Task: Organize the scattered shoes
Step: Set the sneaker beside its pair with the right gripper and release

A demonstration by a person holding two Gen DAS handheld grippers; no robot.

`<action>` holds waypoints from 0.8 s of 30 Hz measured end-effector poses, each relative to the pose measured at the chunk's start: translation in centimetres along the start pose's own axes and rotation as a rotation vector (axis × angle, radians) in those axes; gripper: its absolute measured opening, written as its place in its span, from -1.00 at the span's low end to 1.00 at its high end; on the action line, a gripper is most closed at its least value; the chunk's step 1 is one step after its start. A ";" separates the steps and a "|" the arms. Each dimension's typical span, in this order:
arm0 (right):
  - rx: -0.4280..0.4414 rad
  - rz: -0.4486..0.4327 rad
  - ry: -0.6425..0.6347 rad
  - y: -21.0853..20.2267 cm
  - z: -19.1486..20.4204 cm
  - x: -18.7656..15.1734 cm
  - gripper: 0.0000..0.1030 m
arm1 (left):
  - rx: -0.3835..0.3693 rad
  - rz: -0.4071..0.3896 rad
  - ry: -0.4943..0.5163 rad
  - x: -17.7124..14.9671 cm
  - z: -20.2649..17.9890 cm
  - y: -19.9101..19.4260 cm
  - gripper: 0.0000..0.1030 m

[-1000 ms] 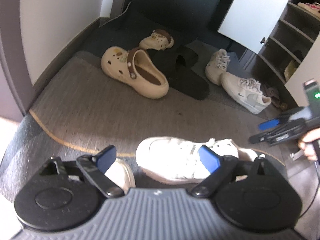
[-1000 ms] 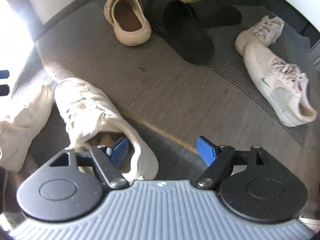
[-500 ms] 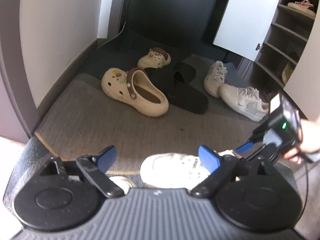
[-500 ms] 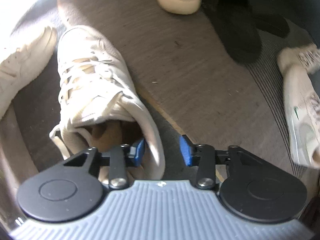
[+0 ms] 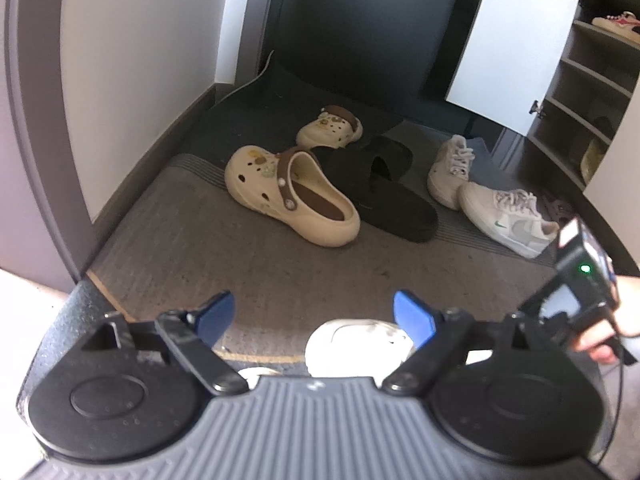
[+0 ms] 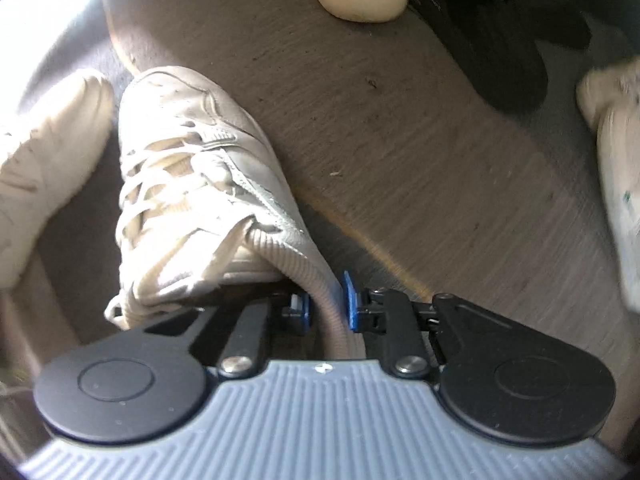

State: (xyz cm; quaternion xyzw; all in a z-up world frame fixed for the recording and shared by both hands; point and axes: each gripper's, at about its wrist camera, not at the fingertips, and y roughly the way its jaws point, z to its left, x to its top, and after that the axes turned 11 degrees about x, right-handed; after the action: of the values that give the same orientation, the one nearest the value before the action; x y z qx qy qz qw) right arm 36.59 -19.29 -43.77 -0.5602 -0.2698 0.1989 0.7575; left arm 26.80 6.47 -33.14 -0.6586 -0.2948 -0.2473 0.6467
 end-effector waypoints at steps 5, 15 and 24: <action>0.151 -0.048 0.133 -1.3 1.0 -3.0 -0.62 | 0.012 -0.002 -0.006 0.4 0.5 0.1 0.70; 0.248 -0.105 0.224 -1.2 5.9 -7.0 -0.62 | -0.001 -0.019 -0.018 1.2 0.7 -0.2 0.70; 0.320 -0.084 0.328 -0.9 10.0 -9.7 -0.60 | 0.005 -0.018 -0.028 1.5 1.2 -0.2 0.70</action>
State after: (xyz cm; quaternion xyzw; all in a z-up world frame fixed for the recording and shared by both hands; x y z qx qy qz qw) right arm 22.78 -18.01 -42.45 -0.4460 -0.1309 0.1138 0.8781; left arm 27.61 7.73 -31.99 -0.6576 -0.3102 -0.2430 0.6421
